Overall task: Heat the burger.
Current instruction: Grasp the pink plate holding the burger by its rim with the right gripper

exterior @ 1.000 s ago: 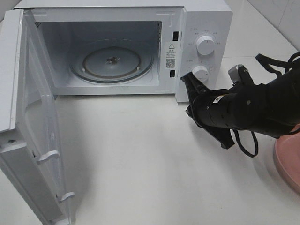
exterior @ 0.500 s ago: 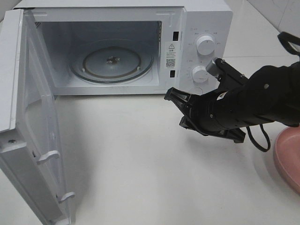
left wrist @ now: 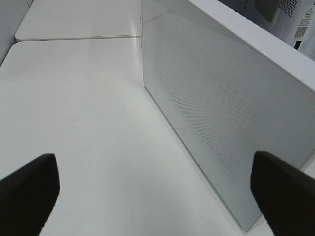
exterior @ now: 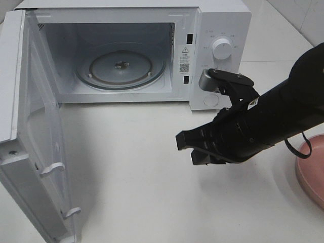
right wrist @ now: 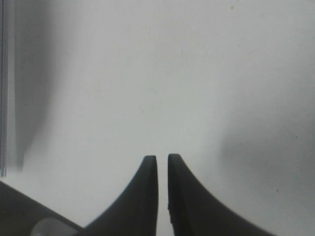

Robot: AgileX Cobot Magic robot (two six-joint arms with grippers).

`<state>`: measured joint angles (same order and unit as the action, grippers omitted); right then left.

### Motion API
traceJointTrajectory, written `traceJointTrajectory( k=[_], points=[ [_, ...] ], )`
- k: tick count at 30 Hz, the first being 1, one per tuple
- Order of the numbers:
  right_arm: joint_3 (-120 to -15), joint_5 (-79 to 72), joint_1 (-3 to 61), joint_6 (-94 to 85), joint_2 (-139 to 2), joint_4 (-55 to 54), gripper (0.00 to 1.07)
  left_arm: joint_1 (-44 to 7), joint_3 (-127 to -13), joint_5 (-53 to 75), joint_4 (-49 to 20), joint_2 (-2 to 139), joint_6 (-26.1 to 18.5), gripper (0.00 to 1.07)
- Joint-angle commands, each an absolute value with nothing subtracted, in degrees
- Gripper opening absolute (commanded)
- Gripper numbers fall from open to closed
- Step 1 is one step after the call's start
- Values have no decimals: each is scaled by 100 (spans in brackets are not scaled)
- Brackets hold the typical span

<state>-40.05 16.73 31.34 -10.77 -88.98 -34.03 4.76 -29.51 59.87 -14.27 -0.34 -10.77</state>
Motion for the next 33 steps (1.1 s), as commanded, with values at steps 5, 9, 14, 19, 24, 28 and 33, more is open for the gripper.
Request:
traceJointTrajectory(
  k=[5,9,14,19,24,28,33],
  points=[
    [-4011,2687,3146,-1140,-8612,-2492,12,447,-2945,5953,-1427,-149,-1060,98],
    [-4011,3340,3146,-1134,-8486,-2263,13,447,-2945,5953,-1427,-149,-1060,98],
    [-4085,3730,3128,-1071,-8463,-2028,20,447,-2945,5953,-1427,-149,-1060,98],
    [-4142,3867,3128,-905,-8463,-1599,46,447,-2945,5953,-1427,-149,-1060,98],
    [-4165,3942,3128,-871,-8417,-1289,73,447,-2945,5953,-1427,-149,-1060,98],
    [-4286,4286,3128,-584,-8388,-980,96,447,-2945,5953,-1427,-149,-1060,98],
    [-4561,4750,3123,-97,-8388,-281,95,447,-2945,5953,-1427,-149,-1060,98]
  ],
)
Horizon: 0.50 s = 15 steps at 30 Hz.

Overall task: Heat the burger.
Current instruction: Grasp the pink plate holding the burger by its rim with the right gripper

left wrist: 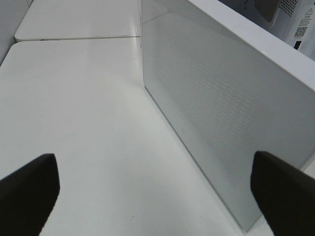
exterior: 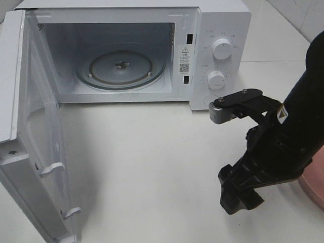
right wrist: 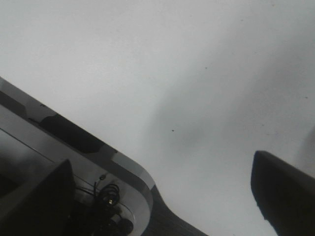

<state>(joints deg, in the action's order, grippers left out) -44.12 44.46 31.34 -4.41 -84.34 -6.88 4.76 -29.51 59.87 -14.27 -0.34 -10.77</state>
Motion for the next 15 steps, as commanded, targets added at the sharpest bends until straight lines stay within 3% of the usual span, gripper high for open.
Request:
traceJointTrajectory(
  k=[1,15],
  points=[
    [-4635,4841,3065,0,-8388,-155,94,447,-2945,5953,-1427,-149,-1060,98],
    [-4985,5426,2063,218,-8388,46,89,447,-2945,5953,-1427,-149,-1060,98]
  ],
)
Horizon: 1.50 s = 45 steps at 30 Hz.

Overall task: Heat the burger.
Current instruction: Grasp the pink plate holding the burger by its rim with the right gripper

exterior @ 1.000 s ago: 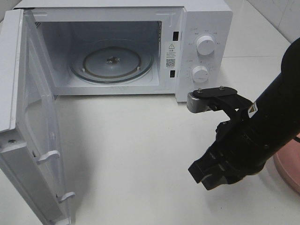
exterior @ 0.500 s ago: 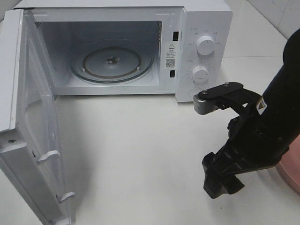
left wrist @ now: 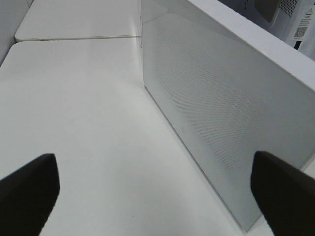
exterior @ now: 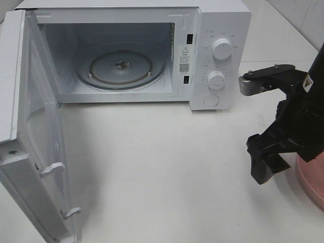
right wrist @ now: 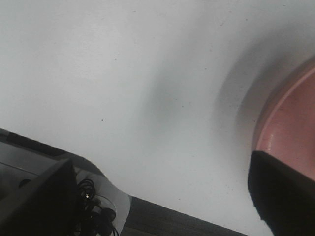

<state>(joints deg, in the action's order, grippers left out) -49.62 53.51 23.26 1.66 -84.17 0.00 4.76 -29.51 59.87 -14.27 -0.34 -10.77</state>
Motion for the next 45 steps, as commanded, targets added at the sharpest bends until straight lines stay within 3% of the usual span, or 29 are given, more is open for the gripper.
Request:
traceJointTrajectory(
  k=[1,15,45],
  points=[
    [-4985,5426,1845,218,-8388,46,88,447,-2945,5953,-1427,-149,-1060,98],
    [-4864,4893,1020,791,-8508,607,85,447,-2945,5953,-1427,-149,-1060,98],
    [-4870,4102,733,854,-9849,625,79,447,-2945,5953,-1427,-149,-1054,98]
  ],
)
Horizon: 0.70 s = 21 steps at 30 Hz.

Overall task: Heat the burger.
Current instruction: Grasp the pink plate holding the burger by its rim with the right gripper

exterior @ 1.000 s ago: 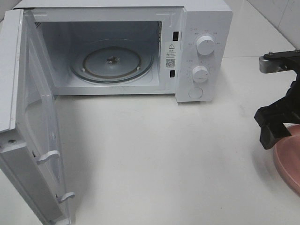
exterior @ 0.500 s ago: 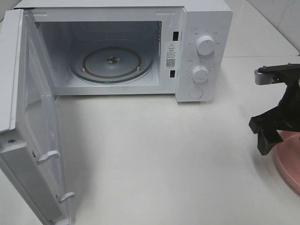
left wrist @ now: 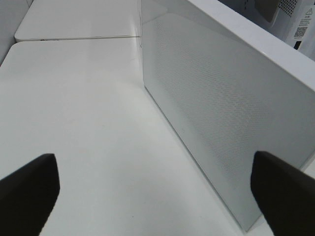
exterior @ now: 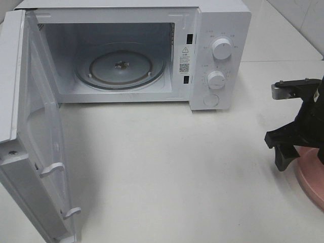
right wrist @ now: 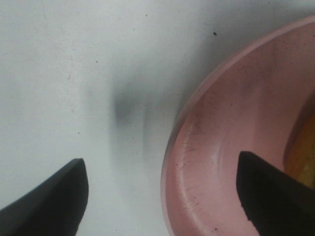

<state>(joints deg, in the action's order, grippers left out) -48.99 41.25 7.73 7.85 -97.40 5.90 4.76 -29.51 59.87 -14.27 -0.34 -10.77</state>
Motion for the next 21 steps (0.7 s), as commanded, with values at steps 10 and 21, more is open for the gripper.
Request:
traceJointTrajectory(
  k=[10,21],
  points=[
    [-4715,3890,733,837,-10107,625,76,447,-2945,5953,-1427,-149,-1037,98],
    [-4693,3736,733,831,-10342,659,76,447,-2945,5953,-1427,-149,-1037,98]
  ],
)
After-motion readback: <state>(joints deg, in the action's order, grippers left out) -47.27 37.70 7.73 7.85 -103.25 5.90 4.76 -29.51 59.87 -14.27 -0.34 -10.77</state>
